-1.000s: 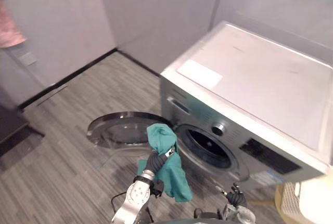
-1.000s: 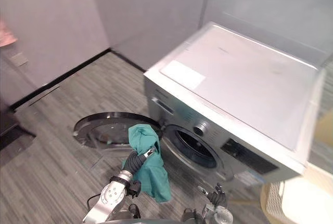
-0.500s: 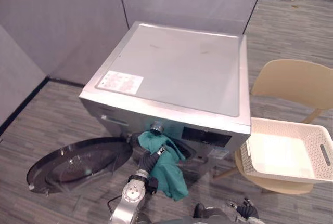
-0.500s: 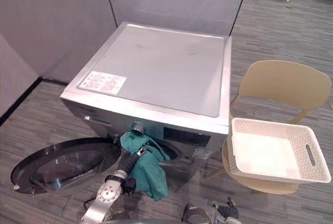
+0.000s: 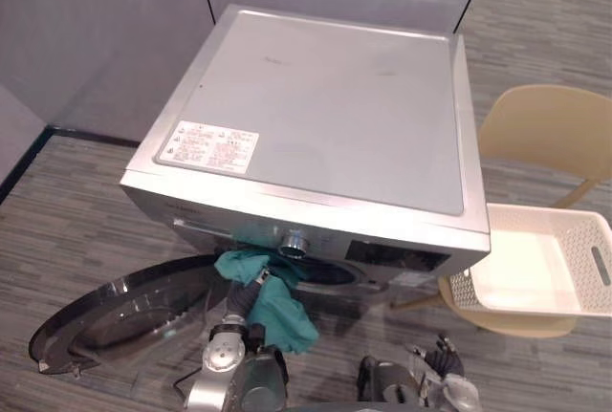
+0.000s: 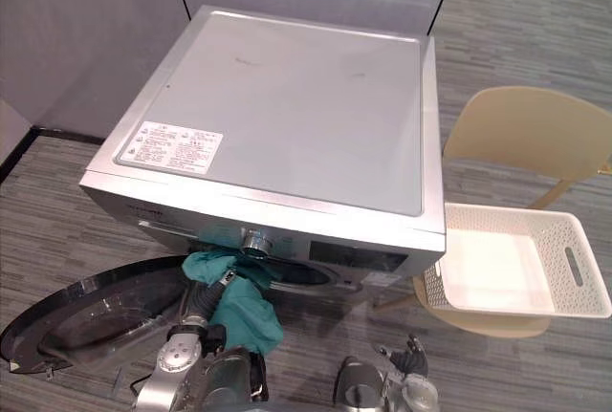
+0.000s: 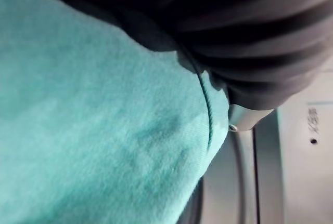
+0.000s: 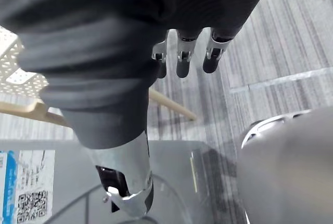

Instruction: Pick up the laundry basket with both hands and put the clothes into the washing machine.

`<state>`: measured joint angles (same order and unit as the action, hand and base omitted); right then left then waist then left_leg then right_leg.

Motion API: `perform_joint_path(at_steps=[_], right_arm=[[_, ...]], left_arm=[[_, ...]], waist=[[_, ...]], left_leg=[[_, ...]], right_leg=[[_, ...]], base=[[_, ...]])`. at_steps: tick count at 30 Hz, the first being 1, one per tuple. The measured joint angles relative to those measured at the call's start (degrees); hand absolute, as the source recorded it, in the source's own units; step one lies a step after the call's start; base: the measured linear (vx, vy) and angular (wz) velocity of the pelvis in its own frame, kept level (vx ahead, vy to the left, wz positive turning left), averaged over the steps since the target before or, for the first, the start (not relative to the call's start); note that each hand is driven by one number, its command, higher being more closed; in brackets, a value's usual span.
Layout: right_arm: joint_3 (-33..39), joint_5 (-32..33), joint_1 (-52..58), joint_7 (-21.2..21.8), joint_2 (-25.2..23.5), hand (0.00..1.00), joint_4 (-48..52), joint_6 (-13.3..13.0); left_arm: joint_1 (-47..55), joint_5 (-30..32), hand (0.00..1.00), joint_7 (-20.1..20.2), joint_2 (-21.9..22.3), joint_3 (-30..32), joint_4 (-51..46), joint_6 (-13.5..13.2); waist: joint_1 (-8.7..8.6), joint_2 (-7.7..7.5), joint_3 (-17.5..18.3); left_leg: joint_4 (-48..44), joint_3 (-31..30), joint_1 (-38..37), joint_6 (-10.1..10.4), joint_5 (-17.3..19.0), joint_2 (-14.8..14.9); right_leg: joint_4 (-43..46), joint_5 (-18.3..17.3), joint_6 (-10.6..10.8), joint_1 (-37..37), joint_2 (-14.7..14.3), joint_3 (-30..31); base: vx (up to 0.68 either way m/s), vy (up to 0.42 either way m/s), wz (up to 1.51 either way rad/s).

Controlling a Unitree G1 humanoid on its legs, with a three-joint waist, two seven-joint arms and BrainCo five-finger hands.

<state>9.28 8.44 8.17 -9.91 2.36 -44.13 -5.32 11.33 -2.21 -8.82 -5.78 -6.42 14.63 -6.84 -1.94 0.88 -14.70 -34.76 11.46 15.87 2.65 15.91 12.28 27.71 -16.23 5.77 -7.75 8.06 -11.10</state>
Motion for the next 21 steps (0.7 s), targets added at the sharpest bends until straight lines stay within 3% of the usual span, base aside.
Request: perform_joint_path(at_steps=[4, 10, 14, 21], right_arm=[[-1.51, 0.03, 0.43, -0.02, -0.37, 0.00, 8.25, -0.05], [-2.71, 0.49, 0.53, -0.16, -1.57, 0.00, 19.31, -0.03], [-3.44, 2.38, 0.43, -0.12, -1.86, 0.00, 29.77, -0.89], [-3.48, 4.49, 0.65, -0.32, -2.28, 0.00, 41.18, -1.13]], left_arm=[[-1.33, -2.95, 1.00, -2.43, 0.16, 5.26, -4.08, -0.04], [-6.25, -9.76, 1.00, -6.82, 1.81, 8.63, -4.19, -0.38], [-11.61, -12.29, 1.00, -8.33, 2.15, 9.35, -4.67, -0.95], [-23.17, -13.63, 1.00, -9.17, 2.21, 8.26, -8.29, -1.11]], waist=[[0.64, -1.09, -3.55], [2.15, -2.75, -7.89], [2.71, -3.44, -10.47], [1.98, -3.69, -11.70]], left_leg=[[-13.09, -1.28, 8.66, -0.03, 5.77, 2.44], [-28.94, -5.15, 22.47, -0.42, 10.67, 4.66], [-37.97, -7.30, 33.80, -0.34, 12.05, 6.04], [-48.43, -9.78, 51.99, -1.02, 12.75, 7.79]], right_leg=[[16.64, -7.25, -0.53, -10.32, 1.24, 1.26], [35.09, -14.59, -2.36, -23.49, 2.87, 1.08], [45.20, -17.30, -3.11, -34.71, 3.04, 1.84], [56.03, -17.80, -3.78, -53.31, 2.48, 3.70]], base=[[-0.14, -0.056, -0.07], [-0.12, -0.077, 0.08], [-0.10, -0.073, -0.06], [-0.11, -0.039, -0.18]])
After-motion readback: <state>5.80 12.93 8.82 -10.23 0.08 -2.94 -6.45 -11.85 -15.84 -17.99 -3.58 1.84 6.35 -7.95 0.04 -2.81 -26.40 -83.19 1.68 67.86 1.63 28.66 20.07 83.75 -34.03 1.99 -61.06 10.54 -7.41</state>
